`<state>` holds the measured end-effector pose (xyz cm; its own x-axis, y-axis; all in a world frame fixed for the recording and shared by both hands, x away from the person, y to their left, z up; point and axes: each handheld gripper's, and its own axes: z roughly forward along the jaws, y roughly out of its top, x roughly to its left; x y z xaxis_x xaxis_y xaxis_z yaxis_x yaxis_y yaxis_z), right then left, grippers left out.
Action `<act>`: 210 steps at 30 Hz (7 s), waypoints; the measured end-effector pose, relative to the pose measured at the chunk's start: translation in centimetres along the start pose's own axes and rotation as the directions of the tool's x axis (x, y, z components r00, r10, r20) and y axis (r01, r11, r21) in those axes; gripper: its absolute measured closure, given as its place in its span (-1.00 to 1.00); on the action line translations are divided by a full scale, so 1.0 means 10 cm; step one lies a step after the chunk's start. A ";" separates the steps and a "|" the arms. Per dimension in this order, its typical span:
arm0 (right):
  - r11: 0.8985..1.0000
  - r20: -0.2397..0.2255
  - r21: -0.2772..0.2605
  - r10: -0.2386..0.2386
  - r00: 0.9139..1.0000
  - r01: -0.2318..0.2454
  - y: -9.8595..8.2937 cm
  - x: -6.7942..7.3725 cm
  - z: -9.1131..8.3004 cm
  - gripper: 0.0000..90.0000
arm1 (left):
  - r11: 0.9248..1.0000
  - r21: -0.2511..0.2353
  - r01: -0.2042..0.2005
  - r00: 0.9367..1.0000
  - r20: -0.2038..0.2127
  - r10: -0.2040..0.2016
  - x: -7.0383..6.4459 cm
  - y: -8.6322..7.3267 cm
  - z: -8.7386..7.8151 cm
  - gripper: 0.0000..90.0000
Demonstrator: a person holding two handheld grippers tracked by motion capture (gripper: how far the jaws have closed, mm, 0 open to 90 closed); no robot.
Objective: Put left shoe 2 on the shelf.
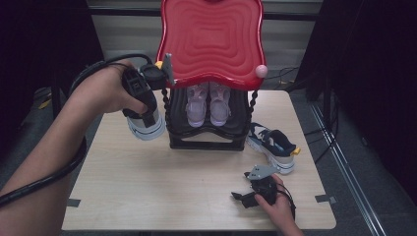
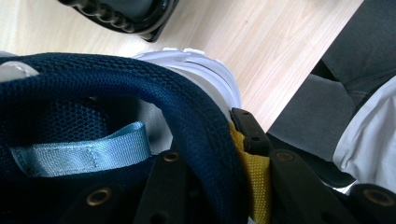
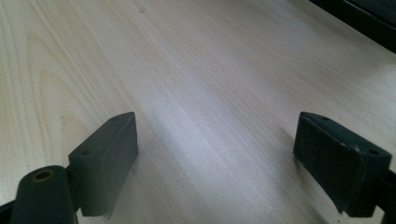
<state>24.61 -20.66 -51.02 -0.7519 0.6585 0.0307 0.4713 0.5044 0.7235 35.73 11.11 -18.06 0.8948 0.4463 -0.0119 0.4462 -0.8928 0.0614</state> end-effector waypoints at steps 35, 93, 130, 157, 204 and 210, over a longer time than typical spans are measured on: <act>1.000 0.000 -0.001 0.002 1.000 -0.002 0.00 0.00 0.00 -0.70 | 0.995 -0.011 -0.104 0.972 -0.211 0.099 -0.33 0.44 -0.85 0.70; 1.000 0.000 0.000 0.000 1.000 0.000 0.00 0.00 0.00 -0.70 | 0.881 0.058 -0.469 0.798 -0.400 0.451 -0.01 1.41 -0.62 0.67; 1.000 -0.001 0.001 0.003 1.000 -0.003 0.00 0.00 0.00 -0.70 | 0.864 0.007 -0.503 0.808 -0.350 0.473 0.26 1.33 -0.61 0.54; 1.000 0.000 0.000 -0.001 1.000 0.001 0.00 0.00 0.00 -0.70 | 0.914 -0.069 -0.399 0.865 -0.359 0.350 0.30 1.32 -0.70 -0.02; 1.000 0.000 0.000 -0.001 1.000 0.001 0.00 0.00 0.00 -0.70 | 0.982 -0.166 -0.094 0.975 -0.213 0.057 0.26 0.94 -0.84 -0.53; 1.000 0.001 -0.002 0.000 1.000 0.000 0.00 0.00 0.00 -0.70 | 0.984 -0.159 -0.076 0.980 -0.194 0.044 0.26 0.86 -0.78 -0.52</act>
<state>24.60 -20.65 -51.04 -0.7516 0.6589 0.0302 0.4705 0.5034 0.7247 41.73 5.06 -9.77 0.8932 0.4098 0.1850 0.3687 -0.9030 0.2203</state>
